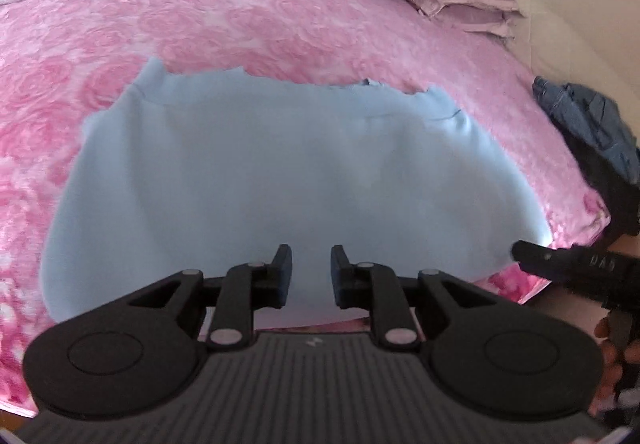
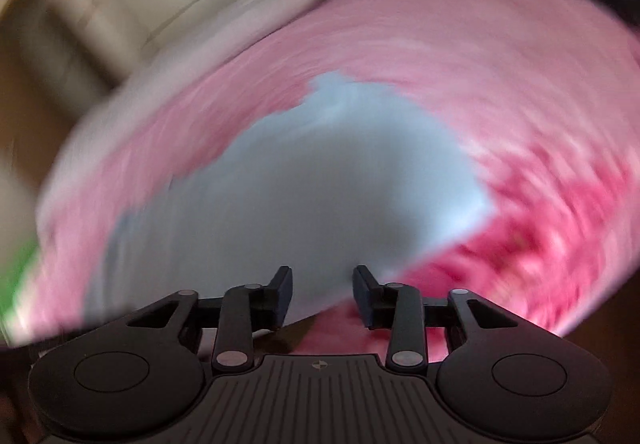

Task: Fold clothes

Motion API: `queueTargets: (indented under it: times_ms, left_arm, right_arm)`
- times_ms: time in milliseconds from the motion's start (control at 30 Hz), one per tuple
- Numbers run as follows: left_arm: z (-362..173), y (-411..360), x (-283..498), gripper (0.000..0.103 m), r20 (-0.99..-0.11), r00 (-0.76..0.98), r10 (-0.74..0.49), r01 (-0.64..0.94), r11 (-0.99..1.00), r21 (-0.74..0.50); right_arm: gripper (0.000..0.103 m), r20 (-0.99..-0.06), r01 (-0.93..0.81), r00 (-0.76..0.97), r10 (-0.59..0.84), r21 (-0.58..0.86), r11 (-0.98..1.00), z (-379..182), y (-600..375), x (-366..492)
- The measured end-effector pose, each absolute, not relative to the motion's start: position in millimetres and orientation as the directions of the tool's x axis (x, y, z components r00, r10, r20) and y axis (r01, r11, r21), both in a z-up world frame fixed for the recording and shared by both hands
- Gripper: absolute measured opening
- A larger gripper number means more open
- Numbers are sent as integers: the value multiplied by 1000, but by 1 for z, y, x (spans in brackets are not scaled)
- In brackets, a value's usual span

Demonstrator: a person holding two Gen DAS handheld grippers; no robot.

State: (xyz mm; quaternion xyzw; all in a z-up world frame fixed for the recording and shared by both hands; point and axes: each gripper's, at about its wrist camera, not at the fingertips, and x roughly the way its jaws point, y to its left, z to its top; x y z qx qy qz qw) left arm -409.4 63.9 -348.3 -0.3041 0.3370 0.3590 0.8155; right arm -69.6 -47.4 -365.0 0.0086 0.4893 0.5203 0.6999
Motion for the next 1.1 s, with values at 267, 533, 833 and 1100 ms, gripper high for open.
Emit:
queueTargets:
  times_ms: [267,533,833,1100]
  left_arm:
    - [-368,78,-419,13,-782,490,386,-820,508,-263]
    - [-368,105,-459,14,-801,409,438,-890,385,-244]
    - [-358,117,-520,9,-775,405,485,-914,249,-322]
    - [-347,129,-577,9,-709,510,487,-848,143,-511]
  right_arm:
    - [41,-570,-260,-36,821,799,543,-417,-68,-2]
    - [25,-587,-283,-8,810,778,561,-414,-54,-1]
    - [7,-732,-813,231,642,217,540,-353,4,-72]
    - [7,-543,-967,132,829,-256,-14,-322,32,-238]
